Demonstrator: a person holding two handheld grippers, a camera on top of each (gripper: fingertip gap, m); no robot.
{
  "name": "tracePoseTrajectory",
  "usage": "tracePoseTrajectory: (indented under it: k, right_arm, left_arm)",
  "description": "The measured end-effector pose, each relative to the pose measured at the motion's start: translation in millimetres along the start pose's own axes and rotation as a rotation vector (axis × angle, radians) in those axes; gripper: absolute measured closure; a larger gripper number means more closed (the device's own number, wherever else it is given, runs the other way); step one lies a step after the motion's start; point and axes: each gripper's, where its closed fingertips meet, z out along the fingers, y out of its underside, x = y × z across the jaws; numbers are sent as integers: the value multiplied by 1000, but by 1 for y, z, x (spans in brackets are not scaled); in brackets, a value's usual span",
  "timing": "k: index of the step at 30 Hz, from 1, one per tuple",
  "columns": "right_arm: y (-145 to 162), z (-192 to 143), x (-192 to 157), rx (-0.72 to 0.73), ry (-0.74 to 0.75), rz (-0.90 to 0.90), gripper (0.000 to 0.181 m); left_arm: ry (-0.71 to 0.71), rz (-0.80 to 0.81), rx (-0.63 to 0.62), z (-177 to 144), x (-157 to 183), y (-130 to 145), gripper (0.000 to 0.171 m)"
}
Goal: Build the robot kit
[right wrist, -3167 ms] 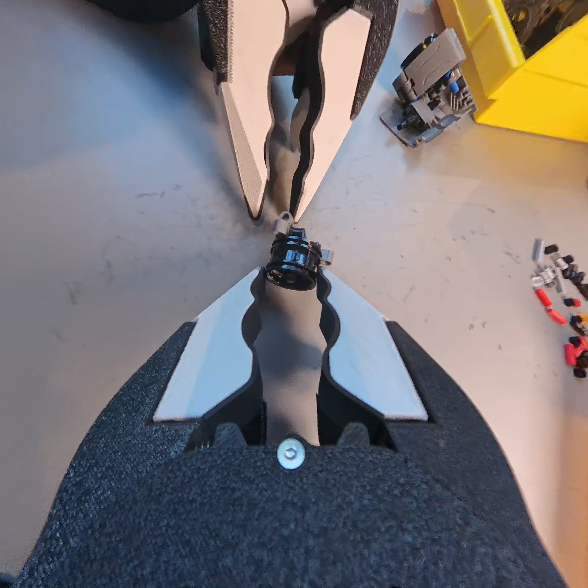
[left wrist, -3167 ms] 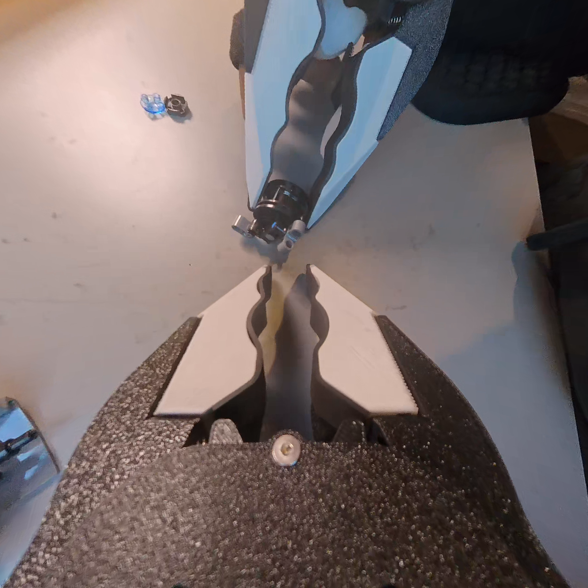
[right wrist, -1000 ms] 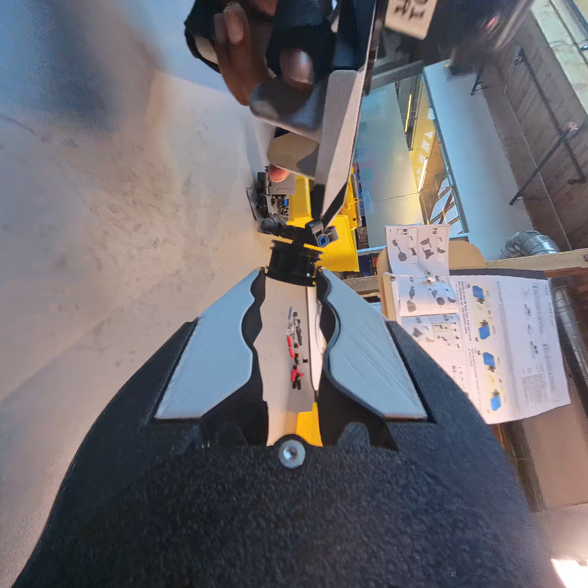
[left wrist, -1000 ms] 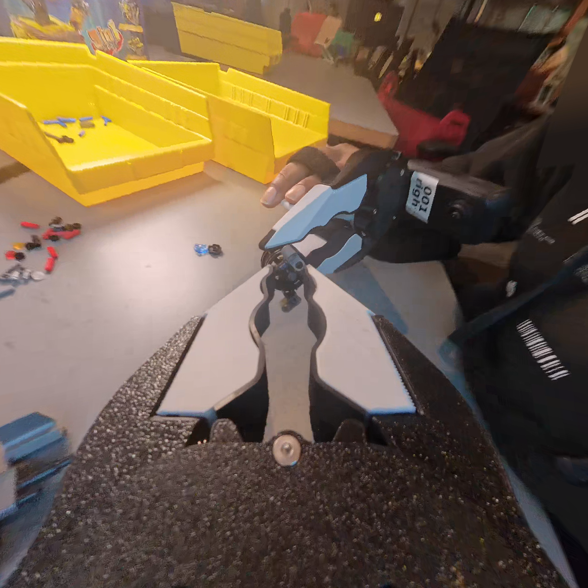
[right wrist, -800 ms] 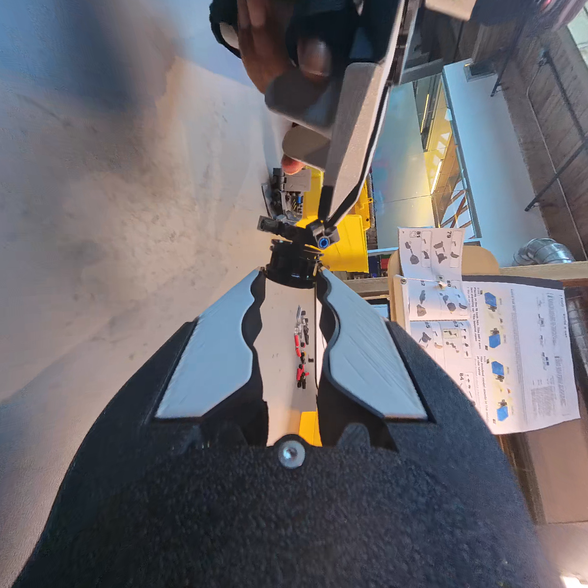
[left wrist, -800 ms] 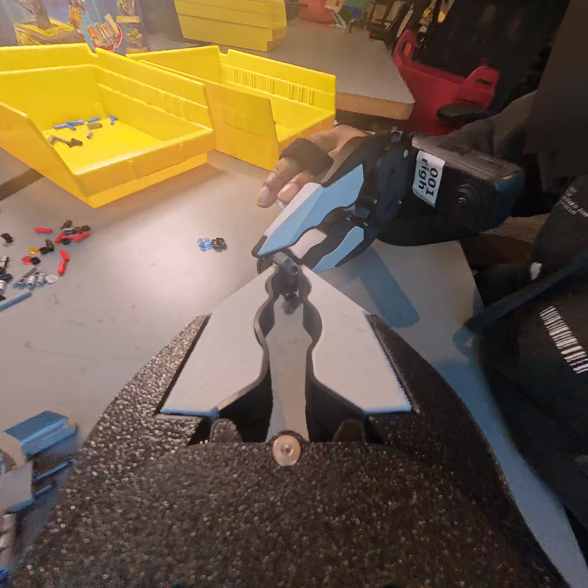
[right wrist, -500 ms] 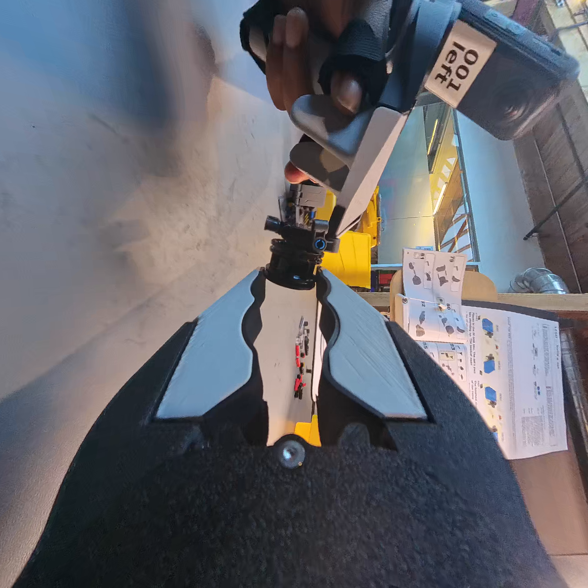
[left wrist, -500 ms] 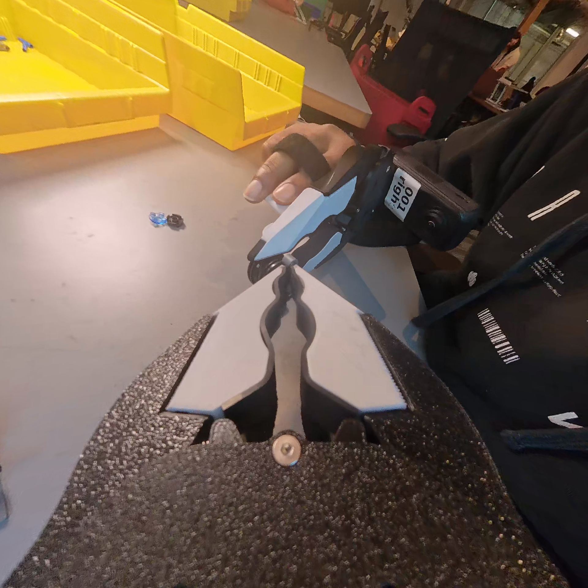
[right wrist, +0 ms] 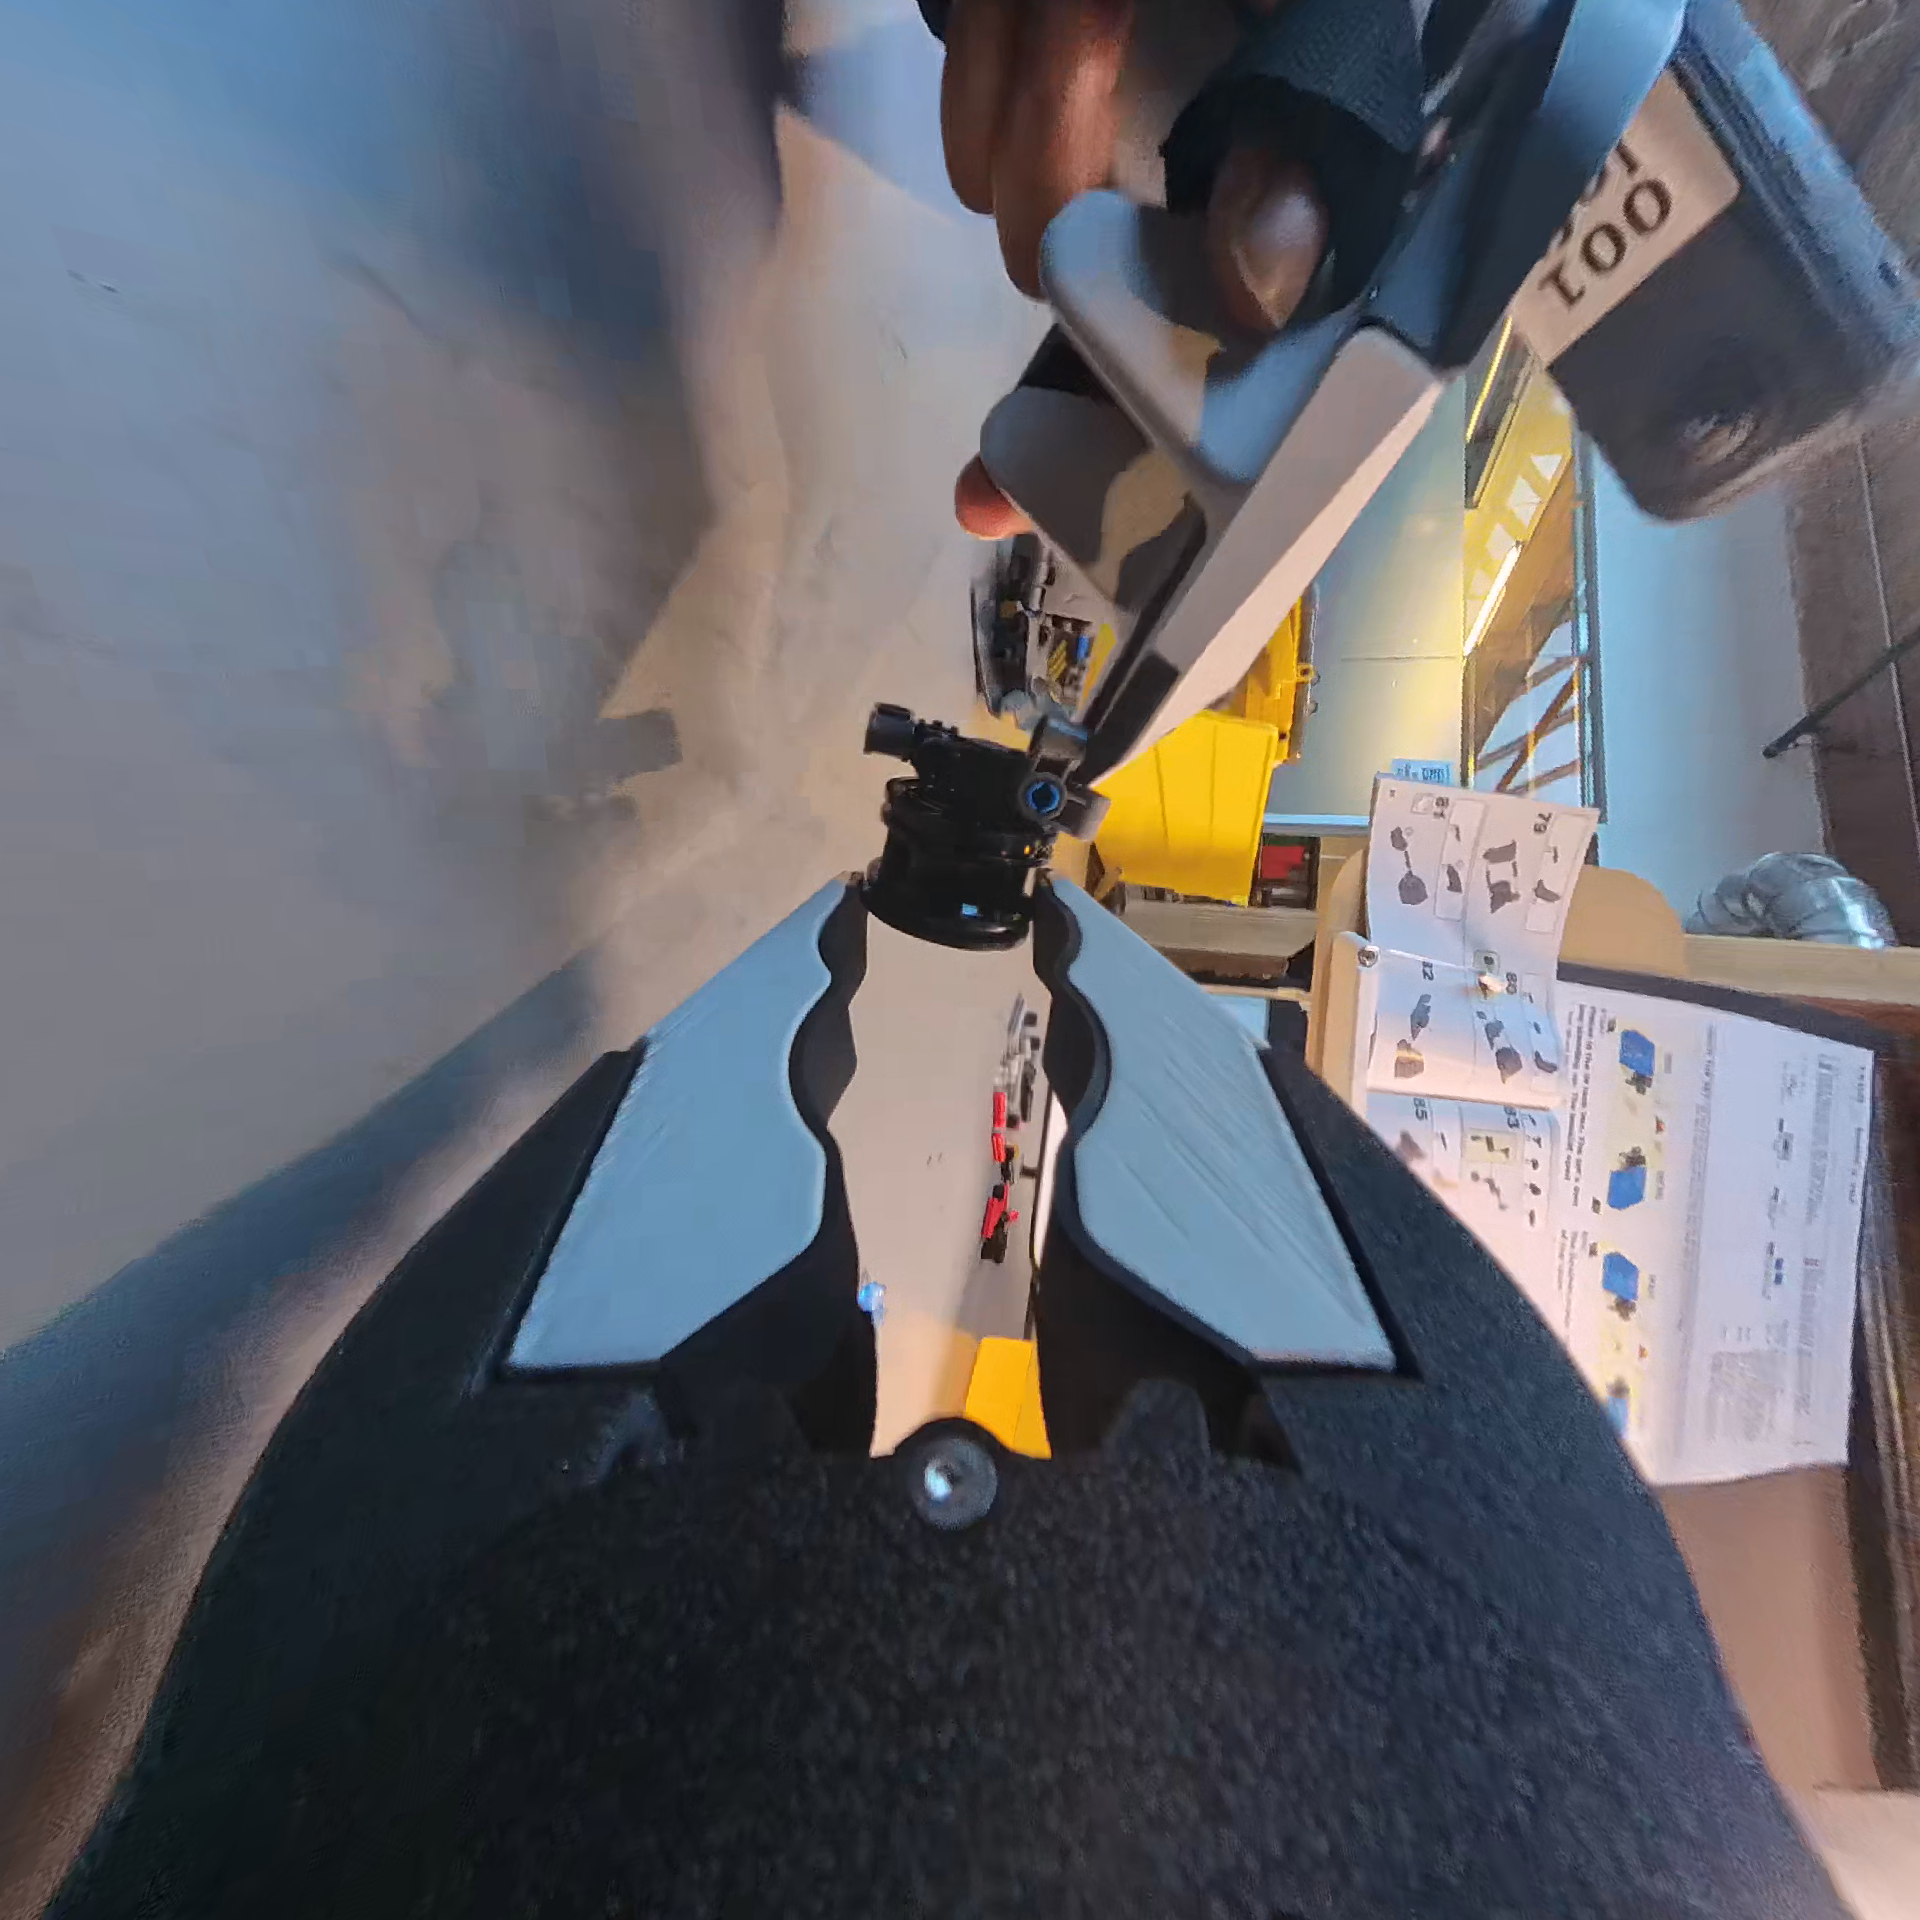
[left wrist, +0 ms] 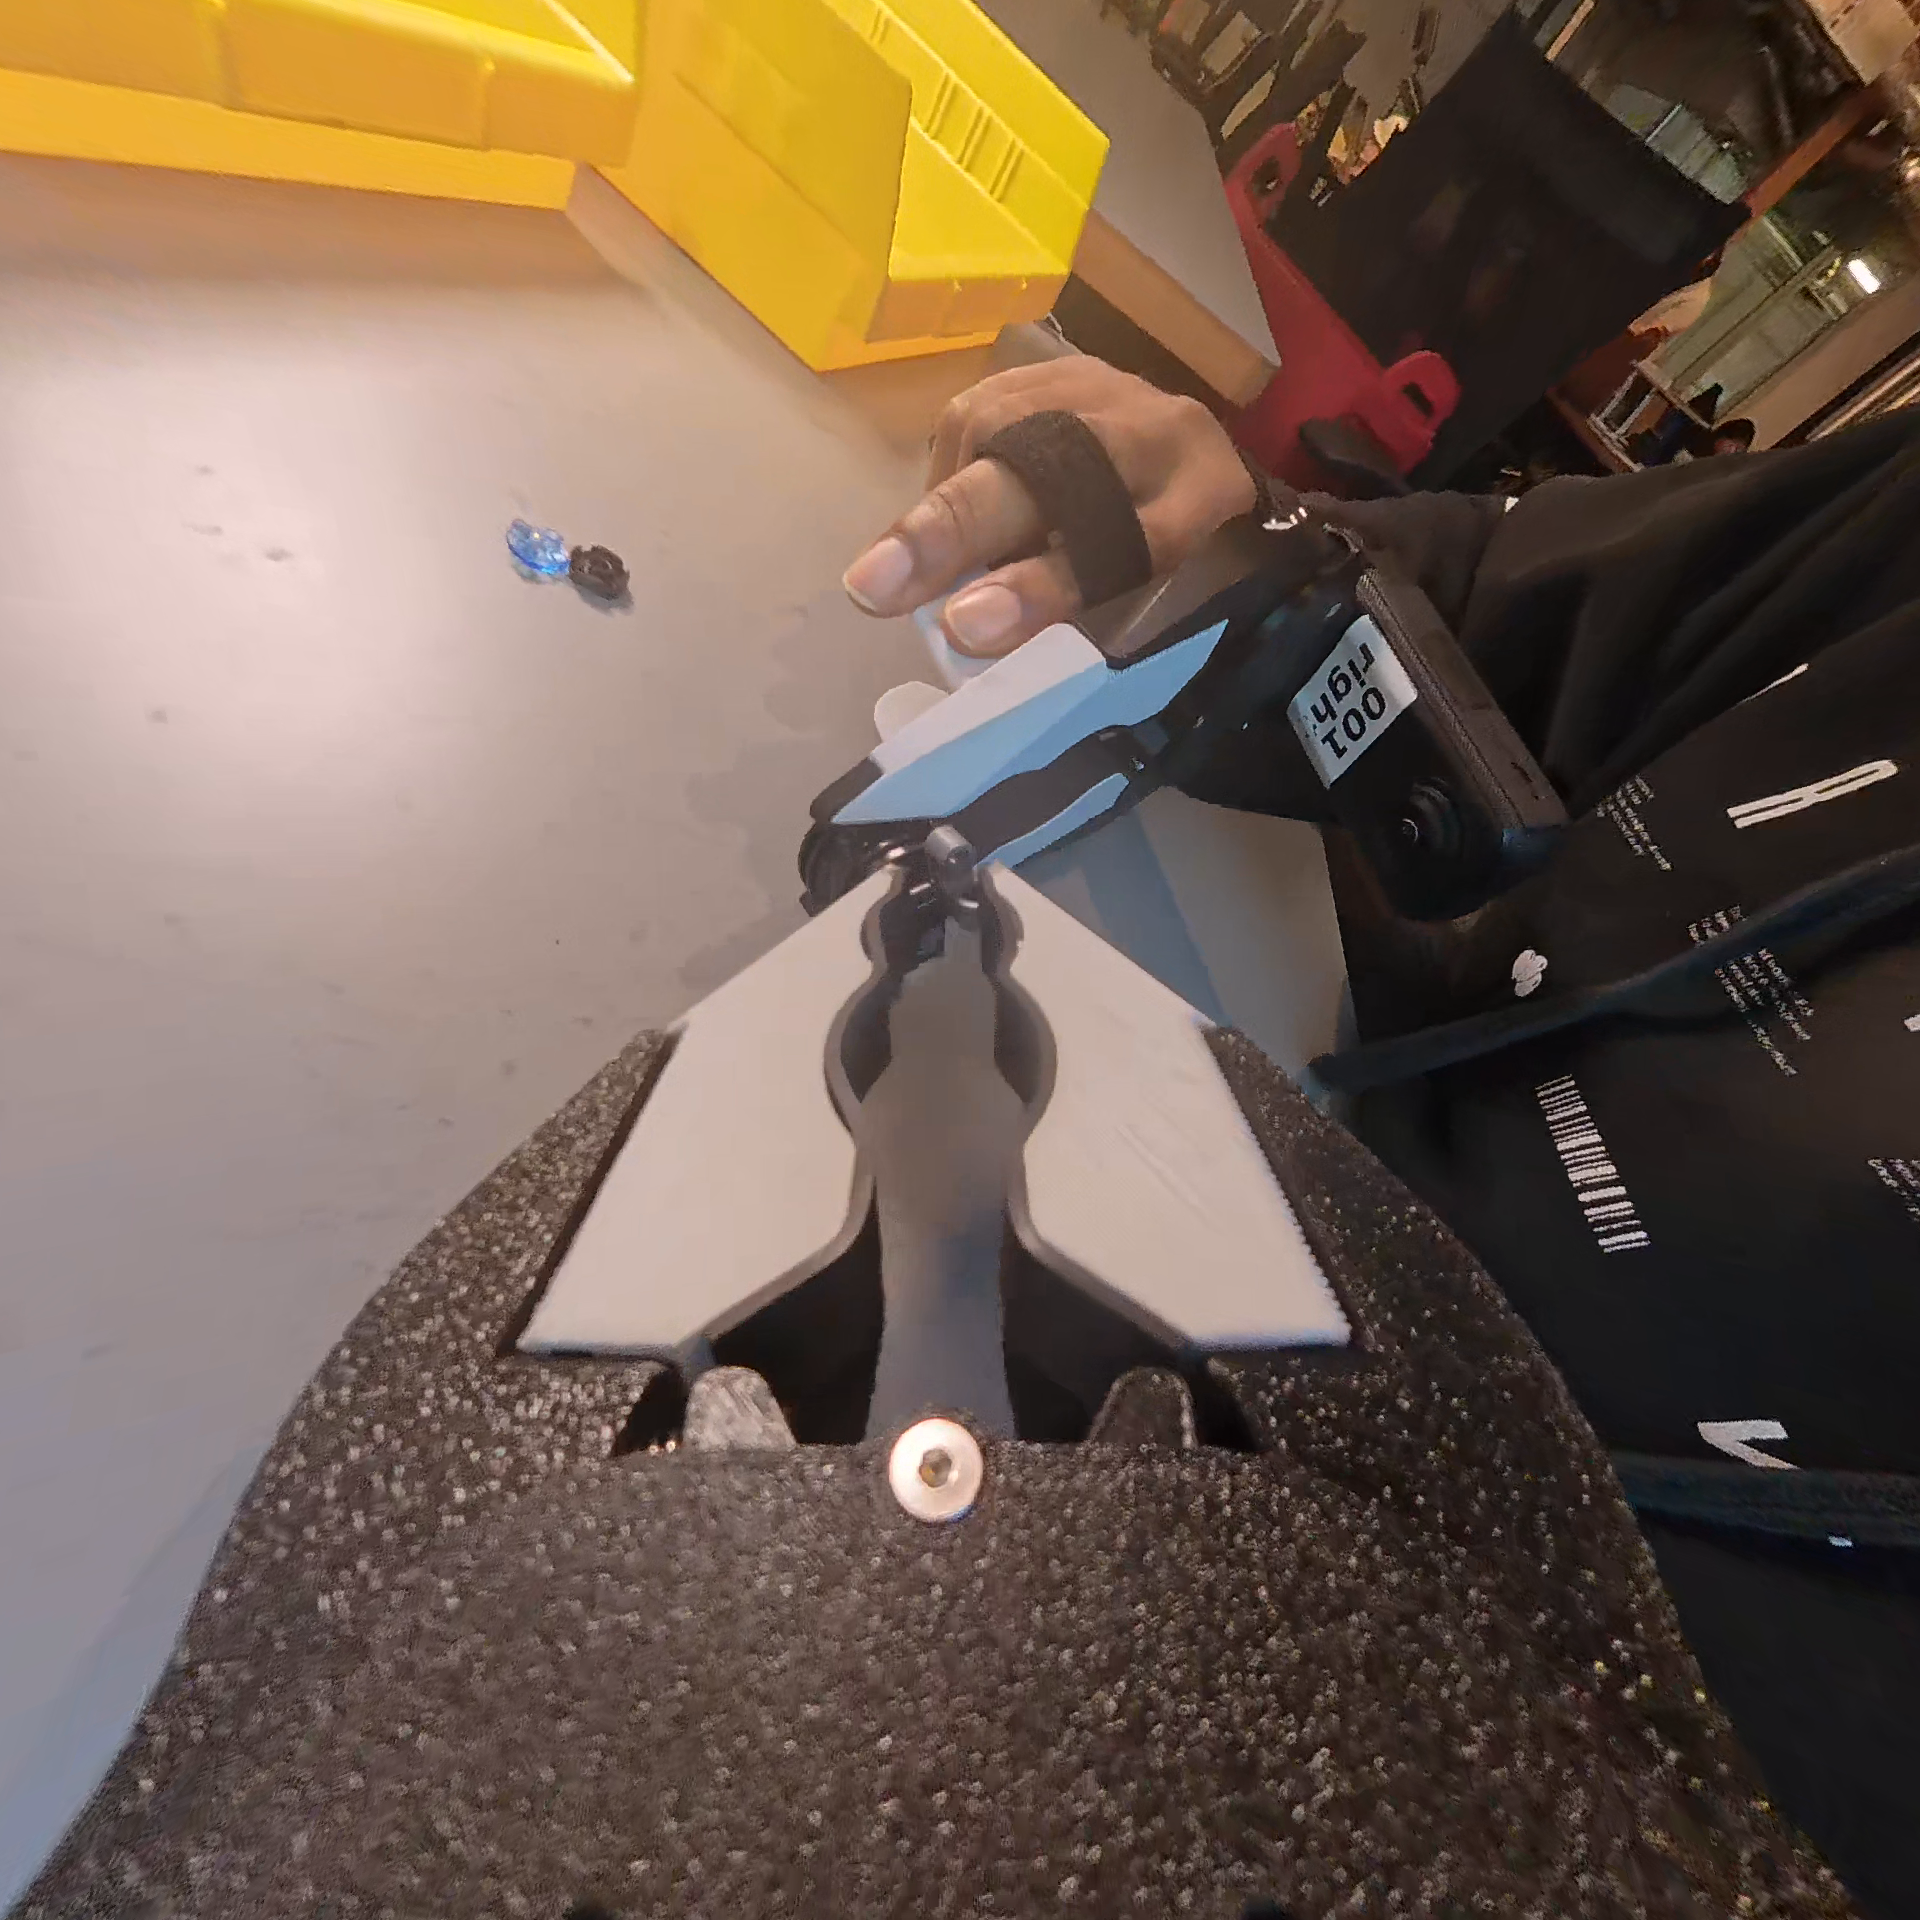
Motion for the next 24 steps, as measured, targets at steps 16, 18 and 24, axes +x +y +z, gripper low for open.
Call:
tracePoseTrajectory:
  k: [16, 18, 24]
  right_arm:
    - [-12, -16, 13, 224, -132, 532, 149]
    - [-22, -28, 15, 359, -286, 812, 147]
    - [-17, -36, -5, 336, -490, 951, 123]
  left_arm:
    - [-164, 497, -15, 3, 1, -1, 153]
    - [-199, 677, -33, 3, 5, 3, 156]
    - [-330, 993, -66, 11, 9, 4, 156]
